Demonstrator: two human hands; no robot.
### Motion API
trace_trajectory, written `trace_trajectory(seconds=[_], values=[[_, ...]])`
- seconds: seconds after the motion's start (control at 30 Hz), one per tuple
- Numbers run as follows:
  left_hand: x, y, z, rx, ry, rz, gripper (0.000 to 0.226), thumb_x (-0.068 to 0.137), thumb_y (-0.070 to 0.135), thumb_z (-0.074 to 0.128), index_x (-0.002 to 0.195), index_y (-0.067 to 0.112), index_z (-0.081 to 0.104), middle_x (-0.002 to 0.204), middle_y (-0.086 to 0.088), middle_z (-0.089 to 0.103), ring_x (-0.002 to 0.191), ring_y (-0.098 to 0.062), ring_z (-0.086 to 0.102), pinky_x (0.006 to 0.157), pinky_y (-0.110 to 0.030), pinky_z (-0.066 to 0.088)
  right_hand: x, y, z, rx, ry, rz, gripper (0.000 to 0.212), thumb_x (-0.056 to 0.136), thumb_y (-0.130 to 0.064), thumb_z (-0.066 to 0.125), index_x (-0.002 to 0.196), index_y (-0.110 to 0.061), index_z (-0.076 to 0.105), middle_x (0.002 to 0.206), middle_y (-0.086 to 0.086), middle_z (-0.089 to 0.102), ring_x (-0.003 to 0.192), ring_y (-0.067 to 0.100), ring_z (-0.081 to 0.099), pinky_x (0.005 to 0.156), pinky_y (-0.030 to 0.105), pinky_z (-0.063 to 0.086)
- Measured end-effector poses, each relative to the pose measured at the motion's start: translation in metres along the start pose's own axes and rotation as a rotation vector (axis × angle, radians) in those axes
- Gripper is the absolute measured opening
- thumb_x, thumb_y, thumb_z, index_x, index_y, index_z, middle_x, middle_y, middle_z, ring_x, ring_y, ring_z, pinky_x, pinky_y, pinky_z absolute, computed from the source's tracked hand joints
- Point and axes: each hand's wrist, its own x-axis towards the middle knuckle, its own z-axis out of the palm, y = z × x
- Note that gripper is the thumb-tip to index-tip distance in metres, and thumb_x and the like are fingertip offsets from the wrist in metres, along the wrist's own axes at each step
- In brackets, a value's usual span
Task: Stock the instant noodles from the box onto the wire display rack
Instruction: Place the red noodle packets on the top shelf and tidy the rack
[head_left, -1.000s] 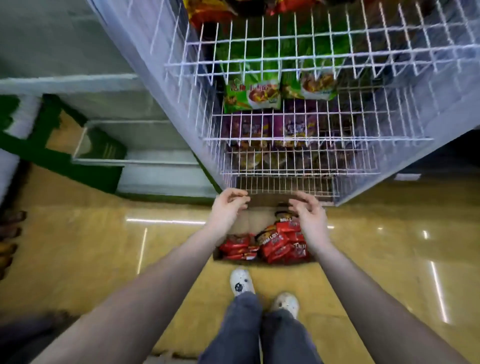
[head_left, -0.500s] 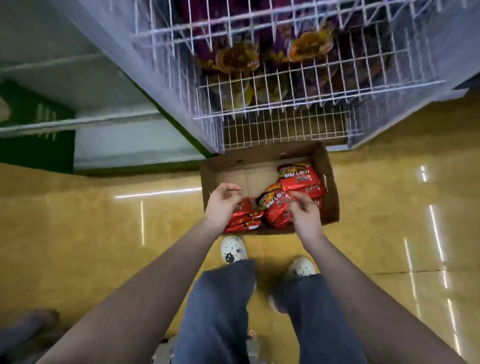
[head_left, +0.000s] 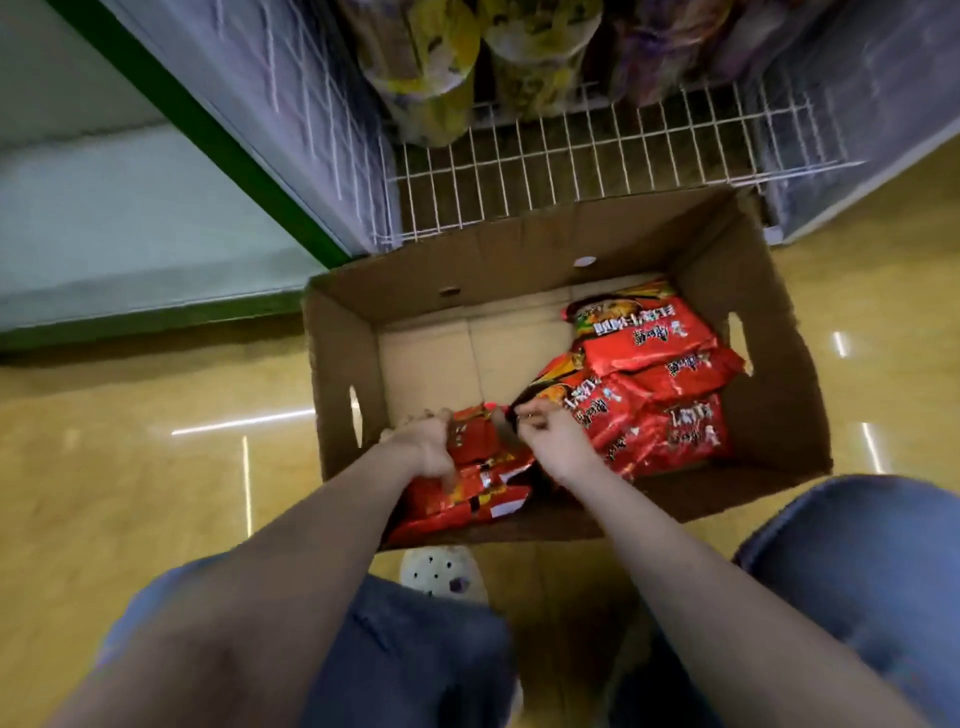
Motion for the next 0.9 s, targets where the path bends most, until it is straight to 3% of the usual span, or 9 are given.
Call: trace_trajectory(seconds=[0.1, 0.2, 0.33, 0.43, 0.53, 0.63, 0.77, 0.9], values=[[0.039, -0.006, -0.008, -0.097, -0.187, 0.066, 0.096, 0.064, 0.04, 0.082, 0.143, 0.027, 0.028, 0.146, -0.004, 0.036, 0.131, -0.025, 0.038, 0.108, -0.041, 0.037, 0.031, 0.02, 0.008, -0.202, -0.121, -0.035, 0.027, 0.09, -0.009, 0.052, 0.114, -0.007, 0.062, 0.101, 0.008, 0.064, 0.095, 0.021, 0.058, 0.083, 0.024, 0.043], [0.053, -0.009, -0.016, -0.182, -0.212, 0.082, 0.086, 0.06, 0.051, 0.081, 0.132, 0.033, 0.038, 0.14, 0.0, 0.04, 0.126, -0.025, 0.042, 0.106, -0.043, 0.038, 0.045, 0.028, 0.011, -0.257, -0.152, -0.066, 0.024, 0.09, -0.007, 0.052, 0.111, -0.007, 0.064, 0.086, 0.002, 0.057, 0.081, 0.015, 0.052, 0.07, 0.021, 0.036], [0.047, -0.005, -0.011, -0.142, -0.166, 0.094, 0.083, 0.066, 0.037, 0.081, 0.133, 0.029, 0.032, 0.138, -0.004, 0.042, 0.122, -0.027, 0.045, 0.1, -0.044, 0.043, 0.043, 0.025, 0.014, -0.253, -0.165, -0.074, 0.022, 0.088, -0.006, 0.053, 0.107, -0.006, 0.064, 0.075, -0.004, 0.055, 0.076, 0.014, 0.052, 0.069, 0.022, 0.038], [0.046, -0.006, -0.005, -0.095, -0.14, 0.113, 0.084, 0.068, 0.029, 0.078, 0.134, 0.026, 0.026, 0.138, -0.008, 0.041, 0.122, -0.029, 0.045, 0.099, -0.047, 0.044, 0.042, 0.018, 0.015, -0.249, -0.17, -0.089, 0.023, 0.088, -0.006, 0.053, 0.108, -0.006, 0.064, 0.068, -0.011, 0.049, 0.064, 0.007, 0.046, 0.058, 0.015, 0.035], [0.049, -0.006, -0.005, -0.096, -0.156, 0.101, 0.088, 0.066, 0.028, 0.079, 0.133, 0.029, 0.021, 0.134, -0.008, 0.041, 0.12, -0.031, 0.046, 0.096, -0.05, 0.046, 0.045, 0.019, 0.018, -0.277, -0.188, -0.058, 0.025, 0.091, -0.012, 0.053, 0.114, -0.006, 0.061, 0.085, -0.002, 0.056, 0.084, 0.017, 0.054, 0.069, 0.024, 0.046], [0.051, -0.003, -0.006, -0.066, -0.084, 0.132, 0.082, 0.067, 0.031, 0.078, 0.13, 0.023, 0.028, 0.128, -0.008, 0.045, 0.114, -0.029, 0.048, 0.095, -0.046, 0.047, 0.043, 0.022, 0.019, -0.245, -0.226, 0.027, 0.027, 0.093, -0.017, 0.052, 0.117, -0.007, 0.057, 0.102, 0.007, 0.056, 0.097, 0.028, 0.06, 0.07, 0.039, 0.057], [0.053, -0.004, -0.011, -0.085, 0.081, 0.185, 0.044, 0.08, 0.039, 0.065, 0.115, 0.015, 0.052, 0.119, -0.008, 0.057, 0.101, -0.023, 0.053, 0.083, -0.032, 0.046, 0.037, 0.023, 0.013, -0.123, -0.263, 0.084, 0.028, 0.095, -0.02, 0.05, 0.12, -0.006, 0.054, 0.11, 0.007, 0.054, 0.097, 0.024, 0.056, 0.06, 0.031, 0.054], [0.054, -0.005, -0.017, -0.146, 0.318, 0.142, 0.046, 0.091, 0.049, 0.046, 0.123, 0.017, 0.055, 0.118, -0.01, 0.06, 0.106, -0.028, 0.056, 0.087, -0.033, 0.046, 0.037, 0.022, 0.009, -0.002, -0.317, 0.125, 0.024, 0.093, -0.021, 0.054, 0.115, -0.01, 0.052, 0.096, 0.003, 0.057, 0.077, 0.019, 0.059, 0.06, 0.027, 0.05]])
